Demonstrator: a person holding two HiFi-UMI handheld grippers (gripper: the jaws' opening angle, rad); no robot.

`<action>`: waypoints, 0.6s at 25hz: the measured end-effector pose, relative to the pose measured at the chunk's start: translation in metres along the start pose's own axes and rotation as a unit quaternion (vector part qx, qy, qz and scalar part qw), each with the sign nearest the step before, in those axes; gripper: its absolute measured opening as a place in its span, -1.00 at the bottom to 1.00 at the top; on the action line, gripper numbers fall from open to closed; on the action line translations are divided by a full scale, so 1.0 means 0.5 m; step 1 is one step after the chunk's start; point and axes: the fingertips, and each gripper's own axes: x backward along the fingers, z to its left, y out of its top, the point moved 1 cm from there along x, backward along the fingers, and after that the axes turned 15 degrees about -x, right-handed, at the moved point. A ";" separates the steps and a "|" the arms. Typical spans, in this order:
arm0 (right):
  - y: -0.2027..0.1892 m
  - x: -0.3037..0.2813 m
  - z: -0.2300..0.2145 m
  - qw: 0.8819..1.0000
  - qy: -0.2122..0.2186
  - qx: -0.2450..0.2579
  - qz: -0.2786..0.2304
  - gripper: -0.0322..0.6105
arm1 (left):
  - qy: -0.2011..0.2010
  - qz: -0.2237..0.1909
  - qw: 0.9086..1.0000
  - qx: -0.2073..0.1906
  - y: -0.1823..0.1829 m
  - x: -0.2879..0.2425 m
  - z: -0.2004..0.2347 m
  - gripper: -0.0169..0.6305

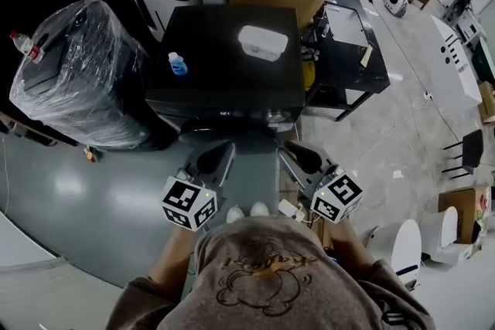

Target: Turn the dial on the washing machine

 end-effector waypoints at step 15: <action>-0.040 0.017 -0.039 0.996 -0.048 -0.022 -0.074 -0.90 | 0.026 -0.051 0.998 -0.005 -0.042 -0.006 -0.019 -0.97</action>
